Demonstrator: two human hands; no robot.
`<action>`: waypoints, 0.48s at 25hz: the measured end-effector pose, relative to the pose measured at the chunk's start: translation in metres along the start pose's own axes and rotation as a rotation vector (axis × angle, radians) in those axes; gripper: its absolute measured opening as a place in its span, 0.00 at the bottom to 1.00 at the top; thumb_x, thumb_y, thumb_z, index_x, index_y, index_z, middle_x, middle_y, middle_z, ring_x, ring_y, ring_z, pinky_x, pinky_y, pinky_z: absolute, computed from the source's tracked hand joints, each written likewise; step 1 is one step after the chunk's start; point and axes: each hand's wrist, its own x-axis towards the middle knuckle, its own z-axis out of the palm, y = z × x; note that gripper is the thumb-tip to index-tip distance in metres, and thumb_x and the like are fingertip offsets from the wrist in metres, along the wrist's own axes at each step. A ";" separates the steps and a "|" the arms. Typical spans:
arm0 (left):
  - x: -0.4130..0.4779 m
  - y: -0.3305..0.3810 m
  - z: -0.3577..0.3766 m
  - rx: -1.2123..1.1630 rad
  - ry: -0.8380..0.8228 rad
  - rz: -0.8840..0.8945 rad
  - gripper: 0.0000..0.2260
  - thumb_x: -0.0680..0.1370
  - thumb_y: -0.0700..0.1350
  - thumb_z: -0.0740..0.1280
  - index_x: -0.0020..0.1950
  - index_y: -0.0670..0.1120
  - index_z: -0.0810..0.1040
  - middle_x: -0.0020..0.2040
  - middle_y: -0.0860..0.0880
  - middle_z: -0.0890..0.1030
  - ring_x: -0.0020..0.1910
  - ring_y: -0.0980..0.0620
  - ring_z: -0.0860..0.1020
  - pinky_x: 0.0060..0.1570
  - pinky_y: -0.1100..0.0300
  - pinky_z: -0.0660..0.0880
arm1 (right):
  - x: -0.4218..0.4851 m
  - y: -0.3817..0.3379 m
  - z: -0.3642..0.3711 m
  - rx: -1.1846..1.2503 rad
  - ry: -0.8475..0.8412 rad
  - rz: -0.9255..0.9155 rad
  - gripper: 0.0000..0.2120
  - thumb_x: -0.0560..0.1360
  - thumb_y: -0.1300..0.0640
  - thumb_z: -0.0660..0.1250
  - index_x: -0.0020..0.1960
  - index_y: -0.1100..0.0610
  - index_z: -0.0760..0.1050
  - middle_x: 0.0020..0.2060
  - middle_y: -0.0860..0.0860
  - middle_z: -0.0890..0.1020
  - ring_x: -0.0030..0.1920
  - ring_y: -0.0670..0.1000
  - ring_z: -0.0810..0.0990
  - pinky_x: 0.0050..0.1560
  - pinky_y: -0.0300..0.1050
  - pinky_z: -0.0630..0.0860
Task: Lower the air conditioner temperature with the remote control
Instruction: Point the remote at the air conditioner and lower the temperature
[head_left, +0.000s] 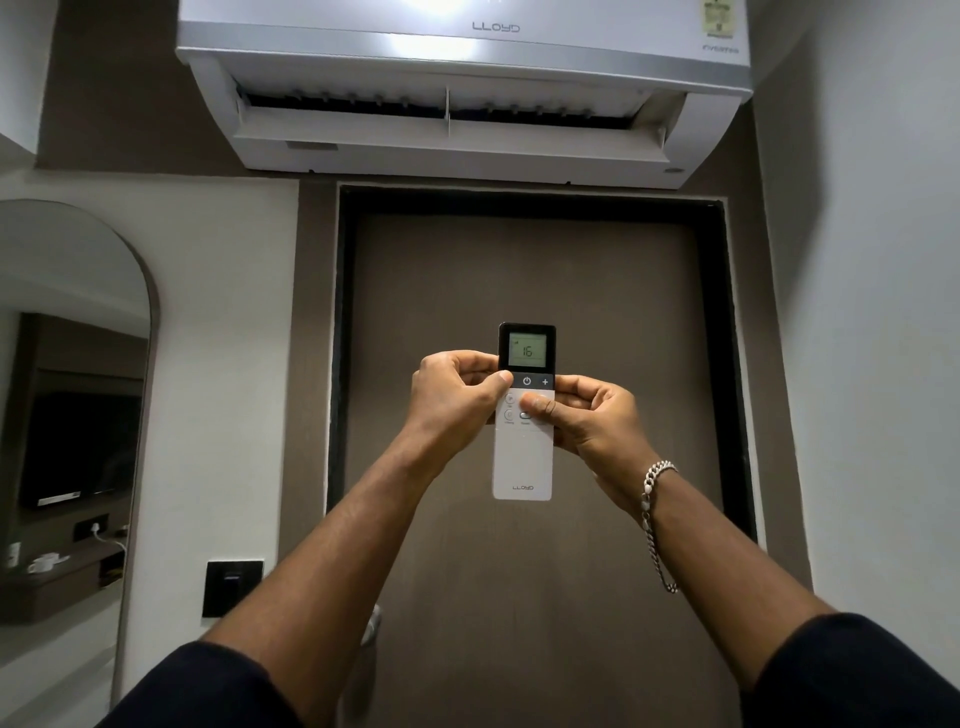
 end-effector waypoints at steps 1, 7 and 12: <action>-0.001 -0.001 0.001 -0.010 -0.003 -0.003 0.05 0.74 0.43 0.69 0.49 0.46 0.78 0.48 0.47 0.83 0.45 0.51 0.83 0.37 0.64 0.81 | 0.000 0.000 -0.001 -0.004 0.002 0.003 0.16 0.67 0.60 0.76 0.54 0.59 0.79 0.47 0.55 0.87 0.47 0.54 0.87 0.43 0.46 0.84; -0.012 -0.017 0.019 -0.089 -0.044 -0.056 0.11 0.74 0.43 0.69 0.56 0.43 0.78 0.49 0.47 0.83 0.45 0.54 0.83 0.39 0.63 0.81 | -0.016 0.008 -0.011 -0.031 0.037 0.045 0.15 0.67 0.60 0.76 0.52 0.57 0.79 0.43 0.51 0.88 0.45 0.51 0.87 0.39 0.42 0.83; -0.044 -0.057 0.070 -0.156 -0.125 -0.203 0.14 0.74 0.42 0.69 0.59 0.40 0.77 0.52 0.45 0.83 0.47 0.50 0.84 0.43 0.56 0.83 | -0.061 0.047 -0.046 -0.095 0.155 0.171 0.12 0.68 0.60 0.76 0.50 0.55 0.79 0.42 0.49 0.87 0.42 0.48 0.87 0.37 0.39 0.82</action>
